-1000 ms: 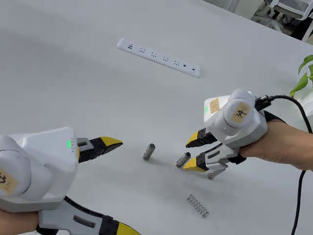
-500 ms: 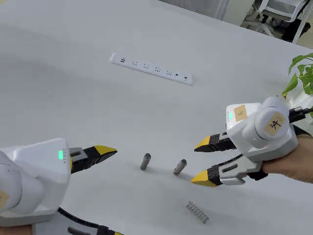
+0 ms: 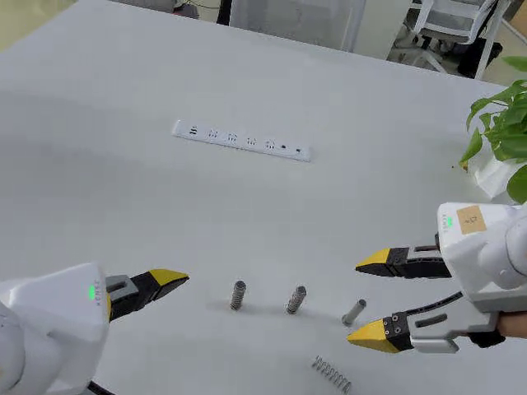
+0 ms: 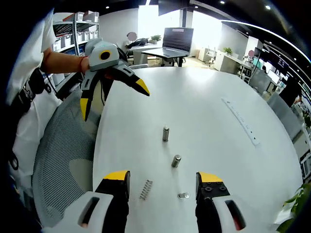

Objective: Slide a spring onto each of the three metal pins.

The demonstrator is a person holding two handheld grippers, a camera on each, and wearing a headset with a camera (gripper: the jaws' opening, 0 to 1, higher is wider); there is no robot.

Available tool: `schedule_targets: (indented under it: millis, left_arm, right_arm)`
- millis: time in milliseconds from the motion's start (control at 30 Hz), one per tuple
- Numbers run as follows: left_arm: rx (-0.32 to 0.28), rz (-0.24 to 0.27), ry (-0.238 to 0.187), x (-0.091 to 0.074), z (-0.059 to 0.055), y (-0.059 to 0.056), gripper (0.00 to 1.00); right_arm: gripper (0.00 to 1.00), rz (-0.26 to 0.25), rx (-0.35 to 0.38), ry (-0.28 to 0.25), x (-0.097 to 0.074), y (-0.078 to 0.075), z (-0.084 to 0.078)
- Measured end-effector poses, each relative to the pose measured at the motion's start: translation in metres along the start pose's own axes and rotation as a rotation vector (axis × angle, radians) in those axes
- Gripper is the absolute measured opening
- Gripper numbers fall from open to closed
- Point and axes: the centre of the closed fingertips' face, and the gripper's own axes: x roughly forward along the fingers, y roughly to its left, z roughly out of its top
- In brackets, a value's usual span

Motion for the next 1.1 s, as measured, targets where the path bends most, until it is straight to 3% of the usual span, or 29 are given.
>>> schedule_targets:
  millis: [367, 667, 1100]
  left_arm:
    - [0.033, -0.008, 0.030, 0.004, 0.008, -0.006, 0.99]
    - [0.065, -0.022, 0.062, 0.009, 0.013, -0.014, 0.99]
    - [0.146, -0.089, 0.131, 0.035, 0.019, -0.027, 0.95]
  right_arm:
    - [0.67, -0.023, 0.071, -0.076, -0.028, 0.014, -0.028]
    - [0.77, -0.044, 0.132, -0.120, -0.040, 0.023, -0.052]
    - [0.87, -0.075, 0.193, -0.185, -0.047, 0.034, -0.081]
